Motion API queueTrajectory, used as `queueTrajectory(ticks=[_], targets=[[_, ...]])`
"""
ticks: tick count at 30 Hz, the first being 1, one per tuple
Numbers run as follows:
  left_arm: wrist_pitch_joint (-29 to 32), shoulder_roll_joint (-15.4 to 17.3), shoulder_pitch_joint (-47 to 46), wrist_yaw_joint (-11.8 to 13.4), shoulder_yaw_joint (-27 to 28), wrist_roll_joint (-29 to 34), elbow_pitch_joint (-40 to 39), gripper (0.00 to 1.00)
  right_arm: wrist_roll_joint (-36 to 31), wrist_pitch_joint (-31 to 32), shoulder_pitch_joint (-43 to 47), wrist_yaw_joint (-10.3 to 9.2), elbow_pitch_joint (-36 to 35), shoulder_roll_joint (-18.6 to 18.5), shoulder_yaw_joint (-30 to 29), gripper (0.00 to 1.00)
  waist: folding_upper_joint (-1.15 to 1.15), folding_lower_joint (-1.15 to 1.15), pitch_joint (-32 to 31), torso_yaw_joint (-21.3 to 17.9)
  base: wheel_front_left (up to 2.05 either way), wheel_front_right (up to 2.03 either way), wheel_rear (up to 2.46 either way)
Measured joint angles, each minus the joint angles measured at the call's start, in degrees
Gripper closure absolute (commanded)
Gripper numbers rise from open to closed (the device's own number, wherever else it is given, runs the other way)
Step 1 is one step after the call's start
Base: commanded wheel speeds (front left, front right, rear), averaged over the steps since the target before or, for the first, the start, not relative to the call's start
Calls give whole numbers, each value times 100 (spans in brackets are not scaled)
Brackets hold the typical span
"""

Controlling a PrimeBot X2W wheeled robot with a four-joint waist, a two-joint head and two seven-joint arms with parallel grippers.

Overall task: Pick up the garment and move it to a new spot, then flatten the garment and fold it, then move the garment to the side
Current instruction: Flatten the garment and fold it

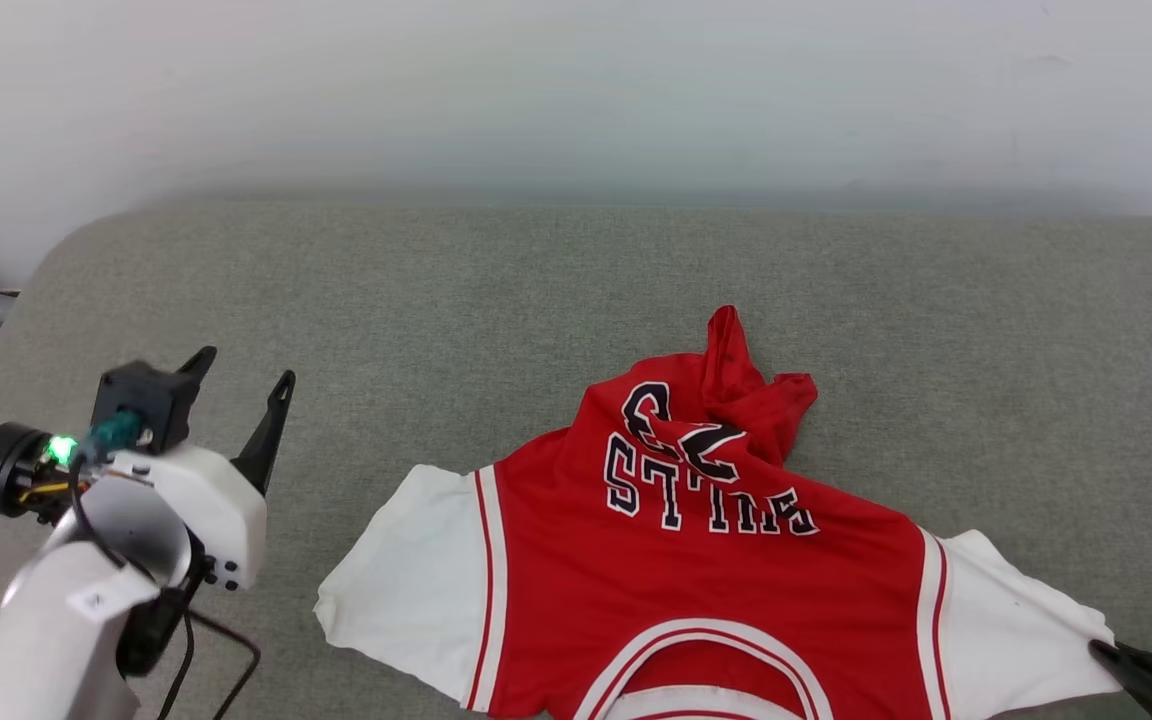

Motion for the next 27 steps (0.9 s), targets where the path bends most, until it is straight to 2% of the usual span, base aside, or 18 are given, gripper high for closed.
queueTrajectory(ticks=[6, 10, 13, 20, 27], targets=[[1878, 276, -462, -480, -278, -632, 81, 0, -208, 192, 256, 0, -243, 219, -350, 100, 0, 0, -21, -68, 0, 0, 0], [3041, 401, -664, -608, -569, -1143, 80, 0, -360, 316, 378, 0, -389, 346, -532, 100, 0, 0, 2, -92, 0, 0, 0], [3640, 430, -741, -649, -779, -1503, 96, 0, -432, 403, 396, 0, -503, 422, -639, 100, 0, 0, 65, -112, 0, 0, 0], [4228, 594, -804, -677, -1528, -1720, 223, 0, -579, 556, 385, -1, -710, 552, -783, 100, 0, 0, 270, -182, 0, 0, 0], [4317, 692, -809, -681, -2317, -2004, 673, 0, -711, 702, 288, -1, -901, 667, -855, 100, 0, 0, 532, -277, 0, 0, 0]])
